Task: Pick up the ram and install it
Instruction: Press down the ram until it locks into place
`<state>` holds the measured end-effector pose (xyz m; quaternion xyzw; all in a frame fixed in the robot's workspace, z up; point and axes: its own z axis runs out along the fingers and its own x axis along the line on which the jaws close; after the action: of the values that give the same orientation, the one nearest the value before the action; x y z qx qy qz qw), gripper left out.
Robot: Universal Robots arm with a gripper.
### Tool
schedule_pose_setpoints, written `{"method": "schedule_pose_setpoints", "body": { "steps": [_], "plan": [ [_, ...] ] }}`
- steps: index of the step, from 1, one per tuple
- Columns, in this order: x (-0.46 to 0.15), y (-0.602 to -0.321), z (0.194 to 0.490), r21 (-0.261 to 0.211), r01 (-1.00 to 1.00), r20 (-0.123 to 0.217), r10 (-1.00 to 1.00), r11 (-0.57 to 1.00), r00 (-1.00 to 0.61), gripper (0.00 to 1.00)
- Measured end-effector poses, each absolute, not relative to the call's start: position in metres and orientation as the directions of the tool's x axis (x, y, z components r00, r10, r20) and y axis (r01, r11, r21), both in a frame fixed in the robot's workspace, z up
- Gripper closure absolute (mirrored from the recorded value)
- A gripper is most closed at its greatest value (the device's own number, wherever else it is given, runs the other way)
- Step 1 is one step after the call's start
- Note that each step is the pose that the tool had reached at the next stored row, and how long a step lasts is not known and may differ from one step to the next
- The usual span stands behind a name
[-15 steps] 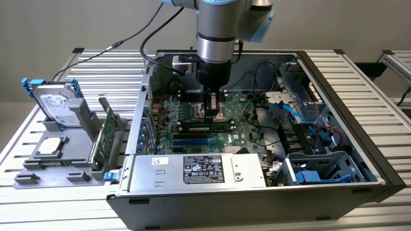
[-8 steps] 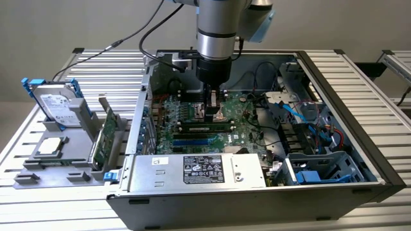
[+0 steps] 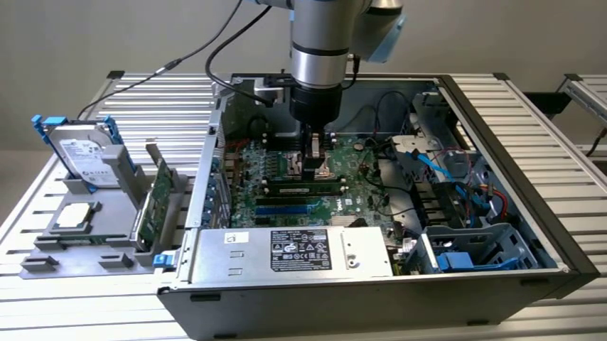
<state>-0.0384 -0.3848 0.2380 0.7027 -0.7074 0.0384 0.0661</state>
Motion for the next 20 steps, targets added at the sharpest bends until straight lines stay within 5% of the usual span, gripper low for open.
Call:
{"method": "schedule_pose_setpoints", "body": {
  "steps": [20],
  "plan": [
    [-0.0378, -0.3848, 0.2403, 0.022, -0.974, 0.144, -0.965, 0.224, -0.219, 0.89]
  ]
}}
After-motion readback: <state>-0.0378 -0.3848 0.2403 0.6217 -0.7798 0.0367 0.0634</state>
